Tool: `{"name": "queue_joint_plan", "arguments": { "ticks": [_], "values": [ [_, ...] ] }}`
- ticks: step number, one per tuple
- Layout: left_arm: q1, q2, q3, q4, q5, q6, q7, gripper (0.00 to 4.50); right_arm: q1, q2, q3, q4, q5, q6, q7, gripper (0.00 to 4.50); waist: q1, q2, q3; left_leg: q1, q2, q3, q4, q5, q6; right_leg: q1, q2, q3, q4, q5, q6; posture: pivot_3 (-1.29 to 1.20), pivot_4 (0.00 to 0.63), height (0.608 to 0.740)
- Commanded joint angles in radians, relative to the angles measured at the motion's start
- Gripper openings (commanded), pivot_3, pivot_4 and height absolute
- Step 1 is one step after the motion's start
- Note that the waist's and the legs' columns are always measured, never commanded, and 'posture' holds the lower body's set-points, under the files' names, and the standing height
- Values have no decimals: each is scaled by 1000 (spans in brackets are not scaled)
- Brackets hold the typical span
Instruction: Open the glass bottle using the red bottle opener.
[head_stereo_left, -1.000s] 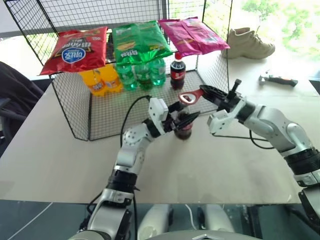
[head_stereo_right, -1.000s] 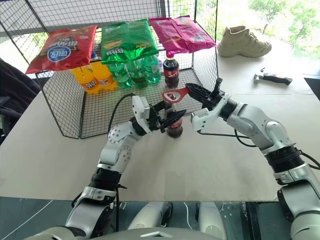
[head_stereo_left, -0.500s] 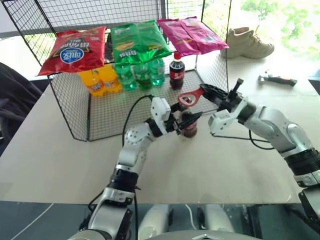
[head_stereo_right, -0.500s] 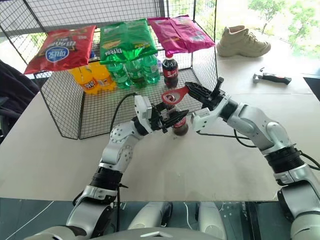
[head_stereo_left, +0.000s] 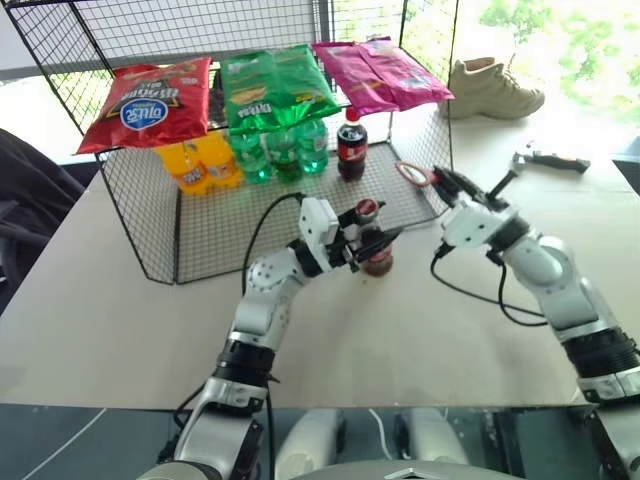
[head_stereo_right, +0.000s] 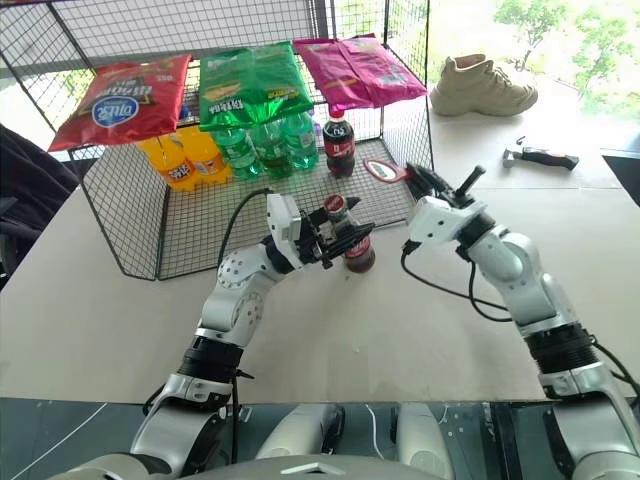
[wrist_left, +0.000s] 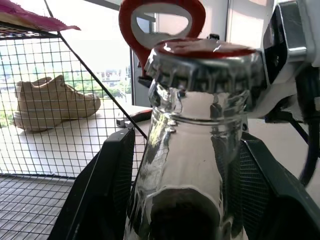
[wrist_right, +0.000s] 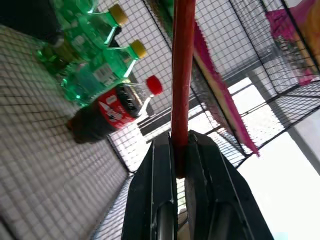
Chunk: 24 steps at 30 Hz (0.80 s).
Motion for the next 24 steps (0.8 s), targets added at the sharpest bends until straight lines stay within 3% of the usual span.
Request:
{"name": "queue_joint_plan", "arguments": {
  "ticks": [1,11,24],
  "values": [
    [30,4,-31,52,18,32,-21,2218,-13,8,-35,-66,21,11,14,0,0,0,0,0,0,0,0,0,0,0,0,0,0,0,0,0,150,732],
    [-19,-19,-26,117,30,-1,-22,2218,34,63,0,-166,3,51,63,0,1,0,0,0,0,-1,0,0,0,0,0,0,0,0,0,0,150,732],
    [-73,-42,-19,194,40,-48,-24,2218,50,58,24,-143,-54,31,84,0,-2,0,0,0,0,0,0,0,0,0,0,0,0,0,0,0,150,732]
  ]
}}
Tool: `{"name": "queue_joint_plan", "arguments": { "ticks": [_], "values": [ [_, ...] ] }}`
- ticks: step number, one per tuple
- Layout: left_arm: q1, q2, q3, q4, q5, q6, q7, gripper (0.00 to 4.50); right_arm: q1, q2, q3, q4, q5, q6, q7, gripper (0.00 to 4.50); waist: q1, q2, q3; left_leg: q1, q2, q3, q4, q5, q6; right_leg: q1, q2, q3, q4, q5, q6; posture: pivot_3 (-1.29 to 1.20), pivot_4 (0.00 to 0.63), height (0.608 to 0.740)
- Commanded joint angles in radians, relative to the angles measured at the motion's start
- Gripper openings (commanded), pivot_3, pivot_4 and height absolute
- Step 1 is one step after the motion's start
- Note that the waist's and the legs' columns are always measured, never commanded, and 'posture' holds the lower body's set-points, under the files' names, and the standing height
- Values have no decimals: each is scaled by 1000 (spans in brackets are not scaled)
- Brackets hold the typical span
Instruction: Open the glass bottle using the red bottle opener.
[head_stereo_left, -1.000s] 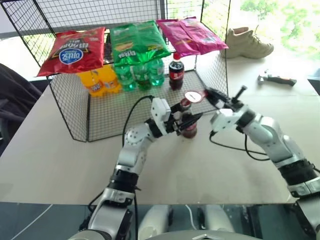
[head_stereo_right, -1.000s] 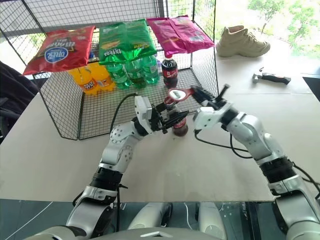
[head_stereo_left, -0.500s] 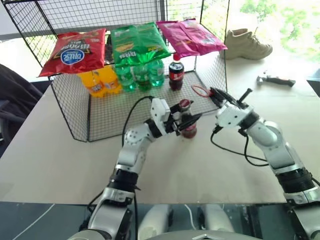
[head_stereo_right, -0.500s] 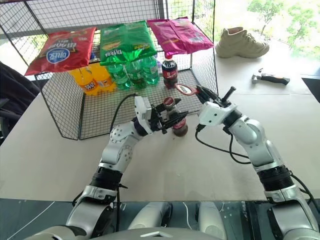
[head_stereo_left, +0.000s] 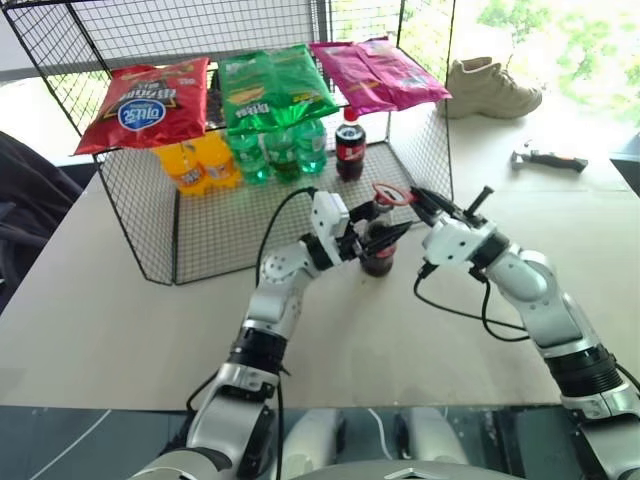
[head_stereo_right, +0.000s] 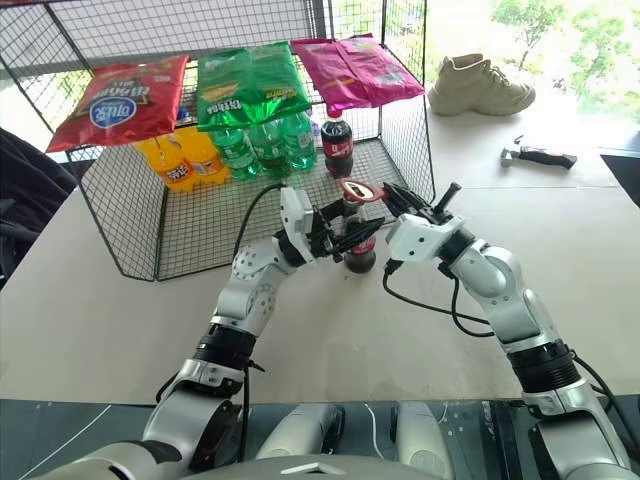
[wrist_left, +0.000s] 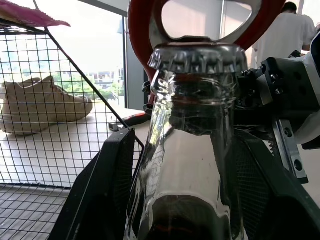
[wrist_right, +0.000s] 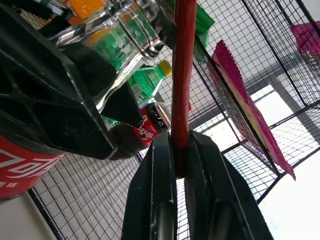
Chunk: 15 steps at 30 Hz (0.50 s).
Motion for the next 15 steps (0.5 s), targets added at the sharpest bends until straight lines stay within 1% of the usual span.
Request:
{"name": "queue_joint_plan", "arguments": {
  "ticks": [1,15],
  "values": [
    [6,3,-14,57,35,3,-3,2218,12,-2,19,-15,-24,-26,10,0,0,0,0,0,0,0,0,0,0,0,0,0,0,0,0,0,150,732],
    [6,-2,-14,70,37,-7,-1,2218,50,-25,49,9,-42,-13,59,0,0,0,-2,1,0,0,0,0,0,1,0,0,1,0,0,0,150,732]
  ]
}}
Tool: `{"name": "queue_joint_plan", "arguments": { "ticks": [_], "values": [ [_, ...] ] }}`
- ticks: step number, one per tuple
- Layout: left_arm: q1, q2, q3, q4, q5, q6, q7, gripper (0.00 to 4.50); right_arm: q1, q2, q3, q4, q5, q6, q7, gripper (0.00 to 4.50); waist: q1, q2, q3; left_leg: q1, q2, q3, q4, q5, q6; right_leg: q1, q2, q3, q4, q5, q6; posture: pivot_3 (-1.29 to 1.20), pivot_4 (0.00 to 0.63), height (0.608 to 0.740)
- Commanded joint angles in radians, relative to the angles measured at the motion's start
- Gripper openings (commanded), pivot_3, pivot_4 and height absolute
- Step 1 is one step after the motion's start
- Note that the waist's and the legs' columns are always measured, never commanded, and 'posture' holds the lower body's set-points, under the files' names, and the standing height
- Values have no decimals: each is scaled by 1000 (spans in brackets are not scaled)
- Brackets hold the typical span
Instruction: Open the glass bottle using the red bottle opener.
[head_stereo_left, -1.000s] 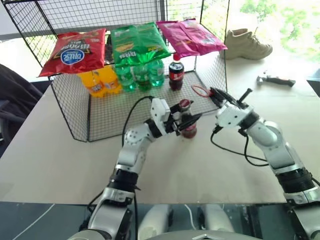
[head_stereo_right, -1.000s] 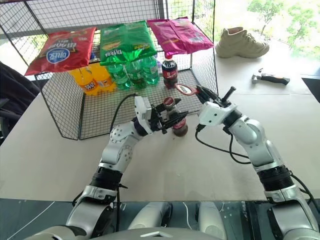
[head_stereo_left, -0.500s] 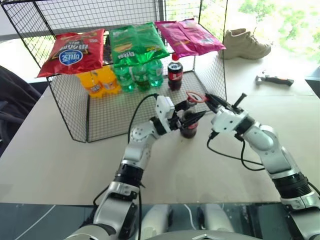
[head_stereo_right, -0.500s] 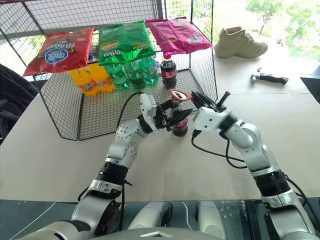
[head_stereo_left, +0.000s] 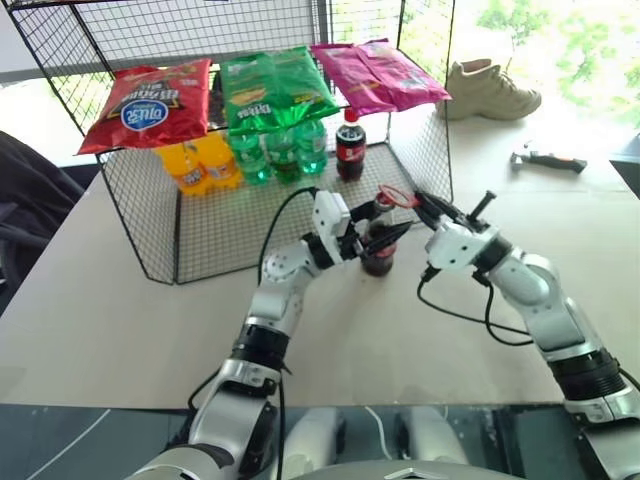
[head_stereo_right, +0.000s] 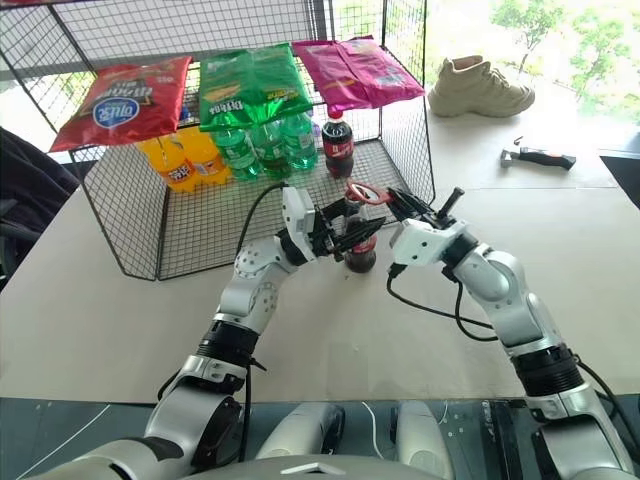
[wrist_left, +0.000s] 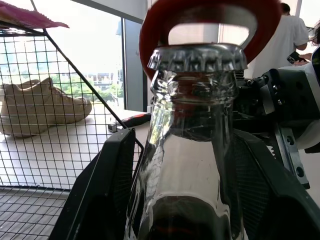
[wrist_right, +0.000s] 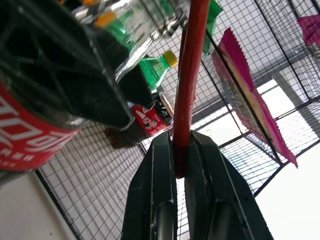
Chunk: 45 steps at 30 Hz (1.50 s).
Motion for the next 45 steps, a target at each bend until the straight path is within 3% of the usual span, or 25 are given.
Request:
{"name": "queue_joint_plan", "arguments": {
  "ticks": [1,15,21,31,39,45],
  "values": [
    [22,4,-15,34,35,13,5,2218,18,-10,50,-11,-32,2,52,0,0,0,-1,0,0,0,0,0,0,0,0,0,0,0,0,0,150,732],
    [21,2,-16,38,39,18,5,2218,-16,-63,98,-28,-135,-72,80,0,1,0,-2,2,0,0,0,0,0,3,0,-1,0,0,0,0,150,732],
    [11,0,-15,57,43,16,6,2218,-59,-80,77,8,-133,-85,79,0,1,0,-2,11,0,-1,-1,-2,3,12,0,-1,-2,-1,0,0,150,732],
    [10,-2,-18,61,46,20,6,2218,-82,-105,54,35,-126,-104,67,0,2,0,-2,13,0,-1,-1,-3,5,14,0,-1,-3,-1,0,0,150,732],
    [16,-1,-27,61,53,28,5,2218,-256,-208,-24,135,-259,-186,-103,0,1,0,-1,13,0,-1,-3,-2,3,14,0,-2,-4,-1,0,0,150,732],
    [16,-3,-28,64,54,32,5,2218,-297,-242,-28,183,-349,-243,-224,0,1,0,-1,11,0,-1,-4,0,0,12,0,-1,-5,-1,0,0,150,732]
  ]
}}
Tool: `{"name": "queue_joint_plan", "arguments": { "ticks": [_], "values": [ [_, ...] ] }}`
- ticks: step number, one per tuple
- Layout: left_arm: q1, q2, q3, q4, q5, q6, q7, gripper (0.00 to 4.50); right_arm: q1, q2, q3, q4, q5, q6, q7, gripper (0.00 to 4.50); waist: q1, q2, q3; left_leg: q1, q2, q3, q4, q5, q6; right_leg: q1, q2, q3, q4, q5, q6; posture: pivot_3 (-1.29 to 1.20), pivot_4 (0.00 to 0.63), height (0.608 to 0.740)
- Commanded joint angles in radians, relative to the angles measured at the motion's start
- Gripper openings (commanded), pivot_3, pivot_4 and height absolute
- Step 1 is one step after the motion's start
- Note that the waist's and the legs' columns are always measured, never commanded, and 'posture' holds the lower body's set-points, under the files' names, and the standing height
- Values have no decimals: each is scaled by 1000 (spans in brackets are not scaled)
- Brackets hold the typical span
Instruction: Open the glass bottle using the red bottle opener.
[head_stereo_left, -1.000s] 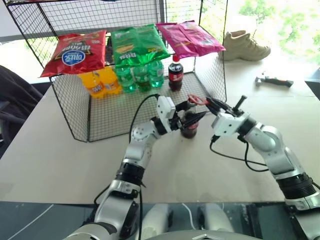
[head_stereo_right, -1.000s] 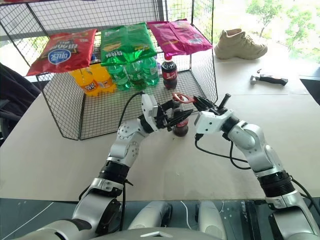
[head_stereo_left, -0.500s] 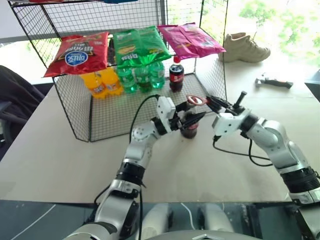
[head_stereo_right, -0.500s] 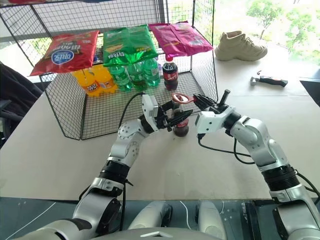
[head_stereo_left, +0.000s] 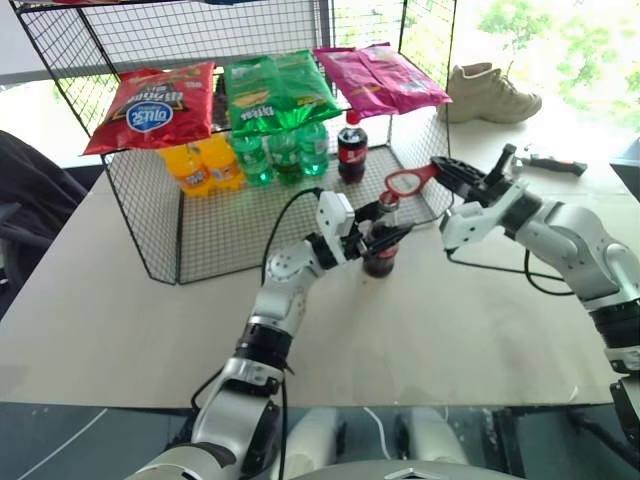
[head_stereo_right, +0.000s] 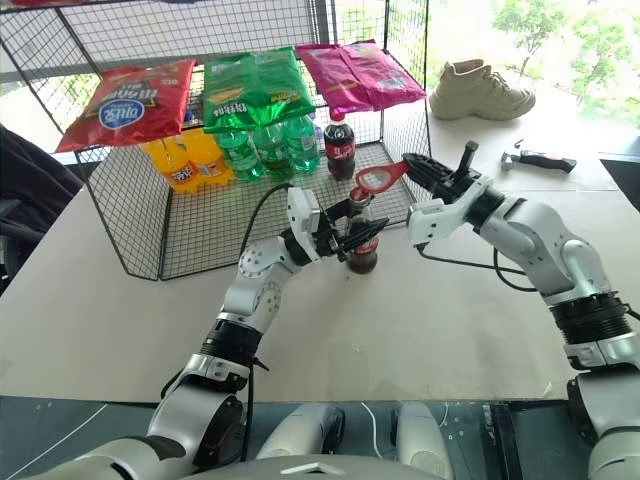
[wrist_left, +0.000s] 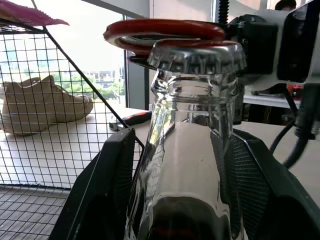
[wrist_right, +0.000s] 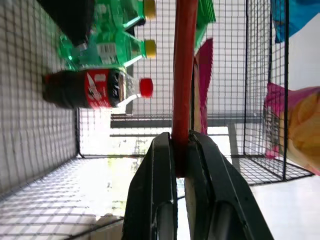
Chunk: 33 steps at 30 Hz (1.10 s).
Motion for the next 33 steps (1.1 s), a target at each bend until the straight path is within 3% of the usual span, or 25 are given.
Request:
{"name": "queue_joint_plan", "arguments": {
  "ticks": [1,5,11,24,33],
  "values": [
    [25,9,-26,44,40,29,-3,2218,-38,-23,-31,2,-43,-36,-85,0,0,0,0,0,0,0,0,0,0,0,0,0,0,0,0,0,150,732],
    [26,9,-27,45,41,31,-3,2218,-34,-3,-45,13,20,-35,-83,0,0,0,0,0,0,0,0,0,0,0,0,0,0,0,0,0,150,732],
    [27,9,-26,50,43,29,-1,2218,53,66,-5,-50,221,-4,73,0,-1,-1,0,0,0,0,0,0,0,0,0,0,0,0,0,0,150,732],
    [24,8,-29,59,44,25,-8,2218,200,146,64,-186,205,156,222,0,0,0,0,1,0,0,0,-1,2,1,0,0,-1,0,0,0,150,732],
    [27,13,-25,46,40,25,-14,2218,186,189,17,-168,242,178,176,0,0,0,0,3,0,-1,0,-3,4,2,0,0,-1,0,0,0,150,732]
  ]
}}
